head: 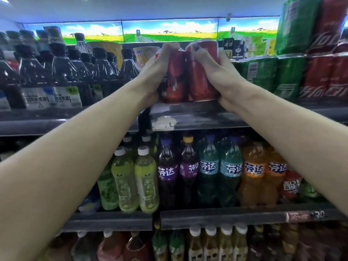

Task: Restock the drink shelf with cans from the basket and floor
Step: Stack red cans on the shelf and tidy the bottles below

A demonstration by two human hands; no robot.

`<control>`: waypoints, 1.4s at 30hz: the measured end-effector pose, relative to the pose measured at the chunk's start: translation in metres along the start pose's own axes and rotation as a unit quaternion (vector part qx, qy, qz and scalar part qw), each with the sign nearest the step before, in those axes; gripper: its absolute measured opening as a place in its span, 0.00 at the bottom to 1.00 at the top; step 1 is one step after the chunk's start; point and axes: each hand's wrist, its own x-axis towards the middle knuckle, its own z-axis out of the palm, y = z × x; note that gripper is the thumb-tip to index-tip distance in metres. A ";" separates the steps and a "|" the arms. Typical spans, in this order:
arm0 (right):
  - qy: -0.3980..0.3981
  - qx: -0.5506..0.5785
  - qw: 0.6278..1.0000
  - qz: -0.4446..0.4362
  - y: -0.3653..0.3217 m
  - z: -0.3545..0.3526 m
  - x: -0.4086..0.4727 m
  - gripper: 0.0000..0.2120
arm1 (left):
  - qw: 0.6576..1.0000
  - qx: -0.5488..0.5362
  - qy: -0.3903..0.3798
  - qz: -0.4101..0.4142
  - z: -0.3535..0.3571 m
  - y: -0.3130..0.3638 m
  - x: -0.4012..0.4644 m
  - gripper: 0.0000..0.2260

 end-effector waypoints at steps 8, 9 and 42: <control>0.009 -0.094 0.995 -0.003 -0.012 -0.012 -0.008 0.27 | 1.000 0.014 0.007 0.008 -0.003 -0.011 -0.003 0.14; 0.020 -0.123 0.992 -0.017 -0.014 -0.014 -0.010 0.25 | 1.000 0.012 0.011 0.008 -0.004 -0.012 -0.003 0.14; 0.053 -0.650 0.750 -0.112 -0.024 -0.056 -0.007 0.21 | 0.999 0.026 -0.019 0.004 -0.014 -0.015 -0.004 0.25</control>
